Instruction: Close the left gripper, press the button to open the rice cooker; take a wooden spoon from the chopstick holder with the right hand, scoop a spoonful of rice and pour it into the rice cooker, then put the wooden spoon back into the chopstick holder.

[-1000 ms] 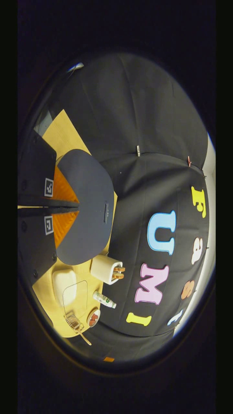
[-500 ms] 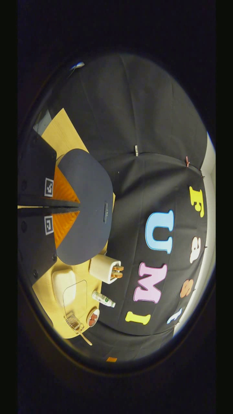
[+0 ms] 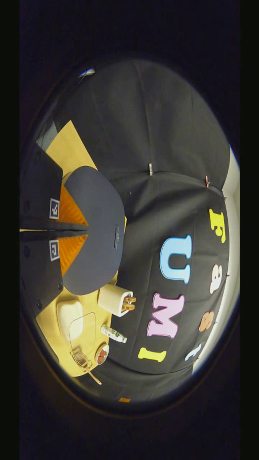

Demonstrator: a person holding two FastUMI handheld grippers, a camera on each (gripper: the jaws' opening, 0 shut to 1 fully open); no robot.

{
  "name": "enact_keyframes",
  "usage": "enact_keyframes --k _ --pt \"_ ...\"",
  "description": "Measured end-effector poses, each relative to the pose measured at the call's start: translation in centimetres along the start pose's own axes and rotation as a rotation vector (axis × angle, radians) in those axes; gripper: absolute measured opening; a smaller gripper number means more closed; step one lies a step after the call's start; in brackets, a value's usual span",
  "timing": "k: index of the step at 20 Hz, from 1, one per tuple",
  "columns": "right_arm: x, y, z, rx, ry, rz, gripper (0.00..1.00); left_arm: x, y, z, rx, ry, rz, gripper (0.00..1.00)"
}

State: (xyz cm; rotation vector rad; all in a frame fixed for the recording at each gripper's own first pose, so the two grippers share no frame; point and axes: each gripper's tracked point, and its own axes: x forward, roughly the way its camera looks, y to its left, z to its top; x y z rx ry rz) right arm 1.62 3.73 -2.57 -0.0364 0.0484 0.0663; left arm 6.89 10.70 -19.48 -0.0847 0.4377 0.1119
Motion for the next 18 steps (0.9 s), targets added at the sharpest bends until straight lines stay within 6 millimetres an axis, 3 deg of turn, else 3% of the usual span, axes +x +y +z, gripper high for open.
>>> enact_keyframes --k 4,6,12,18 --pt "0.0 -0.5 0.0 0.008 -0.002 -0.014 0.90 -0.3 0.0 0.5 0.021 -0.013 0.041 0.07" --pt "0.0 -0.8 0.0 0.008 -0.002 -0.020 0.90 -0.8 -0.4 1.8 0.064 -0.061 0.057 0.10" --pt "0.2 -2.1 -0.5 0.028 0.006 -0.047 0.90 -2.4 -2.1 5.5 0.143 -0.134 0.056 0.45" --pt "0.6 -4.8 -1.2 0.056 0.034 -0.090 0.90 -4.3 -2.9 8.0 0.166 -0.194 0.057 0.64"
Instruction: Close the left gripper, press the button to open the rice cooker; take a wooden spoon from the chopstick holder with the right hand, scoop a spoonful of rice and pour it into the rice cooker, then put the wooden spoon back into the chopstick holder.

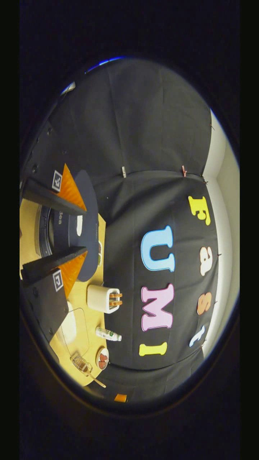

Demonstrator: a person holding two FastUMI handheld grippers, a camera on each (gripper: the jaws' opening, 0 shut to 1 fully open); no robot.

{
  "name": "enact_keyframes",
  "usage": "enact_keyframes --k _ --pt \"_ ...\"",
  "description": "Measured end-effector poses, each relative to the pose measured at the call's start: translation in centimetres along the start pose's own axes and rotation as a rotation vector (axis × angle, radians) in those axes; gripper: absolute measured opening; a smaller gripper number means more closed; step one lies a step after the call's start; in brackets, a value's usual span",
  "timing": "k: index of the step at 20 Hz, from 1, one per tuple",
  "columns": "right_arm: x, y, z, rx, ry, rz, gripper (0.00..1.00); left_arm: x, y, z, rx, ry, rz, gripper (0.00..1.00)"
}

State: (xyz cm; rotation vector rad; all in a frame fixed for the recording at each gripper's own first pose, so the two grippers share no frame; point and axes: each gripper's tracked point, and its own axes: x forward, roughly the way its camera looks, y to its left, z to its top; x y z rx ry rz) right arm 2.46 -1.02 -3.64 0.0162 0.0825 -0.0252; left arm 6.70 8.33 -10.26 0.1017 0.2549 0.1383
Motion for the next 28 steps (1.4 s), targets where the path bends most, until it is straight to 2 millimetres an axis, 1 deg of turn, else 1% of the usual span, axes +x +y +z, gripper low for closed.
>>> enact_keyframes --k 2,3,4,5,7,9,13,15,17,19,21,23,25,27,28 --pt "0.3 -0.9 -0.2 0.006 0.007 -0.018 0.90 -0.8 0.2 1.7 0.010 -0.047 0.012 0.69" --pt "0.4 -1.4 -0.3 0.010 0.011 -0.027 0.90 -1.3 0.2 2.3 0.013 -0.063 0.015 0.71" --pt "0.6 -1.7 -0.5 0.019 0.016 -0.033 0.90 -1.3 -0.1 2.7 0.009 -0.072 0.015 0.73" --pt "0.7 -2.0 -0.6 0.026 0.021 -0.039 0.90 -1.8 0.0 2.8 0.007 -0.074 0.017 0.76" --pt "0.9 -2.6 -0.9 0.033 0.026 -0.045 0.89 -2.3 0.0 3.4 0.008 -0.091 0.017 0.79" --pt "1.4 -3.0 -1.1 0.032 0.029 -0.047 0.89 -2.8 -0.2 3.5 0.011 -0.093 0.014 0.79" --pt "2.3 -4.4 -2.0 0.029 0.046 -0.053 0.89 -3.7 -0.3 3.6 0.008 -0.089 0.027 0.80" --pt "2.7 -5.3 -2.0 0.066 0.058 -0.058 0.89 -4.3 -0.3 3.7 -0.004 -0.087 0.034 0.80" --pt "3.5 -6.7 -2.0 0.087 0.062 -0.074 0.89 -4.8 -0.1 3.8 -0.020 -0.082 0.053 0.80" --pt "4.5 -8.2 -3.2 0.089 0.086 -0.091 0.89 -5.3 -0.1 3.6 -0.033 -0.069 0.072 0.80" --pt "5.5 -9.7 -3.8 0.119 0.106 -0.108 0.88 -5.9 -0.1 3.4 -0.036 -0.056 0.091 0.80" --pt "6.9 -11.4 -4.7 0.141 0.124 -0.127 0.87 -6.6 -0.2 3.5 -0.034 -0.050 0.109 0.80" --pt "8.0 -12.9 -5.8 0.154 0.149 -0.140 0.89 -7.2 -0.5 3.4 -0.035 -0.042 0.124 0.80" --pt "9.2 -13.8 -6.9 0.178 0.176 -0.141 0.90 -7.7 -0.9 3.3 -0.039 -0.031 0.139 0.80" --pt "9.8 -14.1 -7.5 0.196 0.190 -0.140 0.90 -7.9 -1.2 3.4 -0.042 -0.028 0.145 0.82"
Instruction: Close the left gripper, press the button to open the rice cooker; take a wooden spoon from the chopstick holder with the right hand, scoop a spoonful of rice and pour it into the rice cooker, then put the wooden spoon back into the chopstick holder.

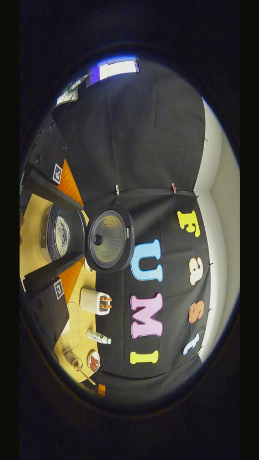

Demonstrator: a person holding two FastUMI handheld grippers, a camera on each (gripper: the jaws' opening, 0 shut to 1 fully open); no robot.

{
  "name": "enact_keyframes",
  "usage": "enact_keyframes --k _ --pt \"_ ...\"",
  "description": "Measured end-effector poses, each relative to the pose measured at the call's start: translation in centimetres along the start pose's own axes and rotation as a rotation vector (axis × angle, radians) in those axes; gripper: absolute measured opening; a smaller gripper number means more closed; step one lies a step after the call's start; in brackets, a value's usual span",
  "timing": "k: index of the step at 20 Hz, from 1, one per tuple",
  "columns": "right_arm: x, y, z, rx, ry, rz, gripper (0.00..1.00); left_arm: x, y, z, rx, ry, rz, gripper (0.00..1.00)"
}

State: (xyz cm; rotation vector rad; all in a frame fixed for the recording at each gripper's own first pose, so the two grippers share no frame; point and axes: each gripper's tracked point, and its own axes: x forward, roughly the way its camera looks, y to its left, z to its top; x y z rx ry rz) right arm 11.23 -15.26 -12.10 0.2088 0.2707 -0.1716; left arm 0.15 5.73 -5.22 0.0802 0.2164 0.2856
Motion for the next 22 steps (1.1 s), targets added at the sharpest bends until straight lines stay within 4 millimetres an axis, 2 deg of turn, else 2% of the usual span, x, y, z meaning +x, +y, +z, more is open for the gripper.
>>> enact_keyframes --k 5,9,12,13,20,22 --pt "3.0 -2.1 -2.7 0.051 0.083 -0.028 0.90 -1.0 -1.2 0.0 0.003 0.015 0.021 0.80" --pt "5.2 -2.8 -4.3 0.096 0.131 -0.028 0.90 -1.8 -2.0 0.2 0.015 0.020 0.035 0.80" --pt "6.1 -3.6 -5.5 0.133 0.150 -0.033 0.89 -2.1 -2.4 0.3 0.031 0.018 0.045 0.80" --pt "6.5 -3.7 -6.2 0.149 0.169 -0.030 0.90 -2.3 -2.6 0.2 0.035 0.021 0.045 0.82" --pt "9.4 -3.6 -7.9 0.221 0.224 -0.011 0.89 -2.8 -2.5 0.4 0.055 0.034 0.066 0.81" --pt "9.7 -3.0 -8.3 0.235 0.241 0.020 0.84 -3.0 -2.5 0.5 0.056 0.034 0.076 0.81"
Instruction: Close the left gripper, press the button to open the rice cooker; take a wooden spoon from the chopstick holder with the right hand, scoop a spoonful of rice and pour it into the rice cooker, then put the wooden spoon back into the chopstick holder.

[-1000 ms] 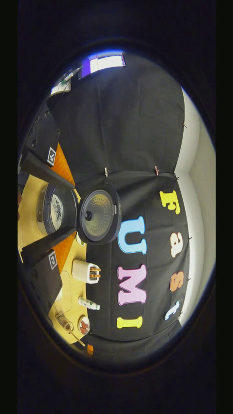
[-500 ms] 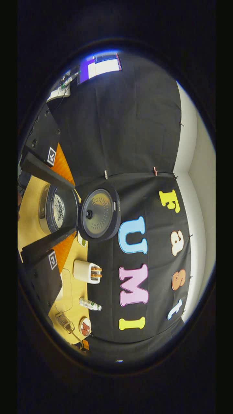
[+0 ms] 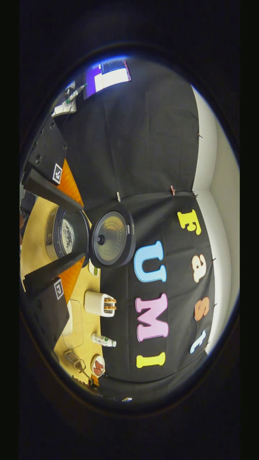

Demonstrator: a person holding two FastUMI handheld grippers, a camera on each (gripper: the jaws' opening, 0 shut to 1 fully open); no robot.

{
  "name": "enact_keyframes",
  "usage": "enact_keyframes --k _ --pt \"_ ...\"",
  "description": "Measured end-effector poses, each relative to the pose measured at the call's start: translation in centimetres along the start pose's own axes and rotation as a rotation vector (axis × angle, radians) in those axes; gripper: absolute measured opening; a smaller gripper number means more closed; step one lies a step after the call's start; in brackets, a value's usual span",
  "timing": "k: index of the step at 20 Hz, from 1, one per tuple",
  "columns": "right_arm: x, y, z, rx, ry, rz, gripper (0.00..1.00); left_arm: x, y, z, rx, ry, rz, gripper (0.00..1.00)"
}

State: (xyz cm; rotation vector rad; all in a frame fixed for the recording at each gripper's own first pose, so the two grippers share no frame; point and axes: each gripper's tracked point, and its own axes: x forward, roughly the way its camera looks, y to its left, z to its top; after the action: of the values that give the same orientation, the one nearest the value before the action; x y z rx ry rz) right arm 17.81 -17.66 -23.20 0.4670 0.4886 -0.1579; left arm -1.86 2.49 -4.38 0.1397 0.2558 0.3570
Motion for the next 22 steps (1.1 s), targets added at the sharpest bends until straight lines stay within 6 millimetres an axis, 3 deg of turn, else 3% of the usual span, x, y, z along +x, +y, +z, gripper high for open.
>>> enact_keyframes --k 1,2,3,4,5,6,7,8,9,14,15,18,22 --pt "0.2 0.0 -0.1 0.002 0.005 0.003 0.71 -0.3 0.0 -0.1 -0.002 0.001 0.004 0.81" --pt "0.4 -0.4 -0.3 -0.002 0.016 -0.007 0.66 -0.3 -0.1 -0.2 -0.004 0.004 0.006 0.81" --pt "0.7 -0.6 -0.4 -0.005 0.024 -0.016 0.50 -0.4 -0.3 -0.5 -0.006 0.010 0.007 0.83" --pt "0.5 -0.5 -0.5 0.001 0.031 -0.014 0.58 -0.4 -0.4 -0.5 -0.005 0.011 0.009 0.81" --pt "0.2 -0.6 -0.5 -0.003 0.039 -0.018 0.58 -0.5 -0.3 -0.4 -0.004 0.009 0.013 0.80" --pt "0.1 -0.9 -0.6 -0.007 0.036 -0.043 0.50 -0.5 -0.3 -0.2 -0.004 0.005 0.016 0.81" --pt "-0.2 -0.5 0.0 -0.011 0.031 -0.025 0.31 -0.6 -0.5 -0.2 -0.004 0.004 0.016 0.81" --pt "0.2 -0.2 -0.7 -0.017 0.043 -0.019 0.34 -0.7 -0.6 -0.2 -0.002 0.002 0.018 0.80" --pt "-0.2 0.1 -0.7 -0.020 0.041 -0.001 0.29 -0.7 -0.8 -0.2 -0.002 0.002 0.019 0.80" --pt "-0.3 2.0 -0.7 -0.065 0.037 0.063 0.25 -1.6 -0.8 -0.5 -0.010 0.002 0.029 0.81" --pt "-0.5 2.2 -0.3 -0.077 0.023 0.063 0.21 -1.9 -0.9 -0.6 -0.012 -0.003 0.028 0.81" --pt "-1.0 2.9 -0.1 -0.098 0.002 0.065 0.21 -1.9 -0.8 -0.4 0.003 -0.022 0.010 0.81" --pt "-2.7 3.7 1.6 -0.108 -0.068 0.046 0.21 -0.6 -0.2 0.1 0.003 -0.044 -0.029 0.81"
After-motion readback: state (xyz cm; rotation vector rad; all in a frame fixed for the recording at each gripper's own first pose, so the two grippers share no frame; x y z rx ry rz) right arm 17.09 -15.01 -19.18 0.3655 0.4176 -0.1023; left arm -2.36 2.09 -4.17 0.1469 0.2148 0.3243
